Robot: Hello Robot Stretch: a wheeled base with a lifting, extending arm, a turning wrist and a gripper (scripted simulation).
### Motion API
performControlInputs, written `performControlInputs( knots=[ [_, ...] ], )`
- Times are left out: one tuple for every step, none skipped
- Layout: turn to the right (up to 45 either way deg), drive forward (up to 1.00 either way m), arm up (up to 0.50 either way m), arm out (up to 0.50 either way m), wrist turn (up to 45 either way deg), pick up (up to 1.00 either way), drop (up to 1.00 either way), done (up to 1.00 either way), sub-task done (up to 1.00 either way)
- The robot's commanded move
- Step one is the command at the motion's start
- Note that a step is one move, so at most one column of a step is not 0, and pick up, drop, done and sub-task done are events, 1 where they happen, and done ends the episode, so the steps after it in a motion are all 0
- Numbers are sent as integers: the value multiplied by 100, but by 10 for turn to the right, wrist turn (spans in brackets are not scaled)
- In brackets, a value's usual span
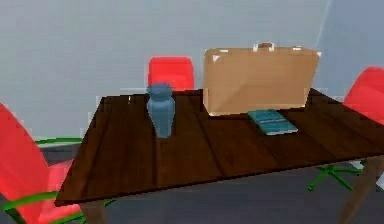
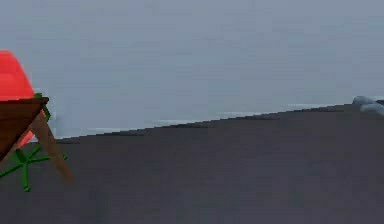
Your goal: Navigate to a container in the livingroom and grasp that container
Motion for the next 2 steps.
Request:
performControlInputs(
  knots=[
    [-450,0,0,0,0,0,0,0,0],
    [-450,0,0,0,0,0,0,0,0]
  ],
)
